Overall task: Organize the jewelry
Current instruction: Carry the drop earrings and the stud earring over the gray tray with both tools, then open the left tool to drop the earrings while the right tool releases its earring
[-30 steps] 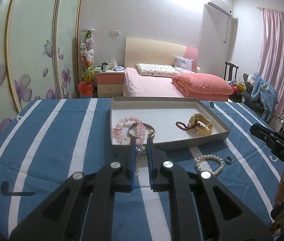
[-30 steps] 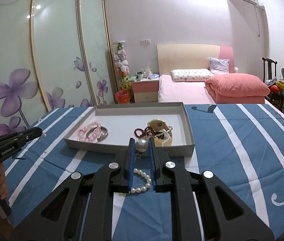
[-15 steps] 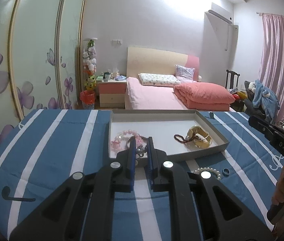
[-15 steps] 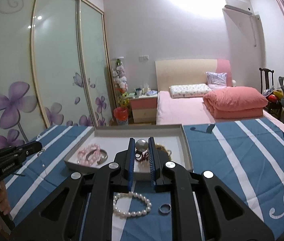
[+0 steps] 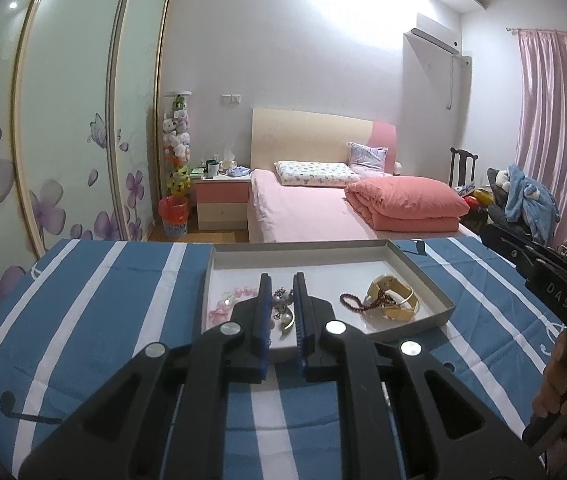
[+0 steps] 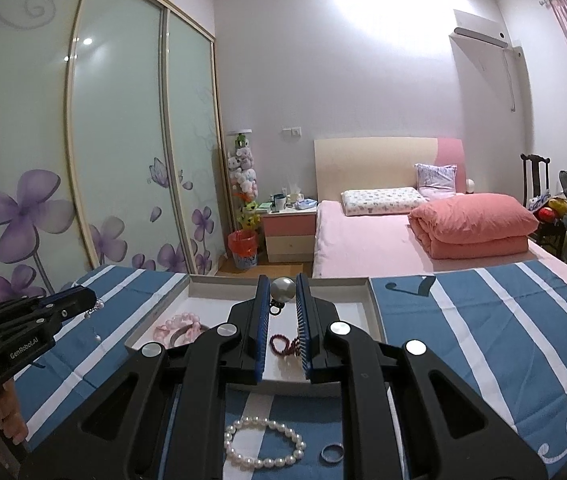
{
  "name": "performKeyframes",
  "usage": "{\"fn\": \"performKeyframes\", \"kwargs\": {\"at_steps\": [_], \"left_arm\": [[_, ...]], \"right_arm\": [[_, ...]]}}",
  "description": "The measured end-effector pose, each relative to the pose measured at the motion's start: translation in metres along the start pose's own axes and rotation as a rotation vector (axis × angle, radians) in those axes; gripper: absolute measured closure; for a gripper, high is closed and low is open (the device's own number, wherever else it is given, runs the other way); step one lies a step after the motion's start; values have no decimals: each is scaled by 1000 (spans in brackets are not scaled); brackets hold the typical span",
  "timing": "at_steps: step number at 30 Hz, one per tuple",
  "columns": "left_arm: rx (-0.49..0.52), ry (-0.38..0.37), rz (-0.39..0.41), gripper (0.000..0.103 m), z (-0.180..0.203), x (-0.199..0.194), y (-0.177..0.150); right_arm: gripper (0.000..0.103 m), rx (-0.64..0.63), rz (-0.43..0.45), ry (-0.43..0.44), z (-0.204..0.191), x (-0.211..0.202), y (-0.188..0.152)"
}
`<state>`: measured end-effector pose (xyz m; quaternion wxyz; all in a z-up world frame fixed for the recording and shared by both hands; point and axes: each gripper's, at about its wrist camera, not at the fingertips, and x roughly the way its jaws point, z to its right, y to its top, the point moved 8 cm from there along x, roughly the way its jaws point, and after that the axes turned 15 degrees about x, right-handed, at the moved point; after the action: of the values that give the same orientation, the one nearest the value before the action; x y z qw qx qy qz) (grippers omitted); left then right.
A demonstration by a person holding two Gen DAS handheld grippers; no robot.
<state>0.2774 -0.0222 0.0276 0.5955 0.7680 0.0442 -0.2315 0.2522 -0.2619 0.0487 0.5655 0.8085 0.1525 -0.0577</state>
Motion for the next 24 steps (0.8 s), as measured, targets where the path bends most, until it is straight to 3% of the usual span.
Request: {"fn": "performKeyframes", "kwargs": {"at_steps": [12,24], "left_arm": [[-13,-6,12,91,-1,45,23],[-20,-24,-69,91,4,117,10]], "right_arm": [[89,14,-13,11,10,38,7],[89,33,-151,-15,24,98,-15]]}}
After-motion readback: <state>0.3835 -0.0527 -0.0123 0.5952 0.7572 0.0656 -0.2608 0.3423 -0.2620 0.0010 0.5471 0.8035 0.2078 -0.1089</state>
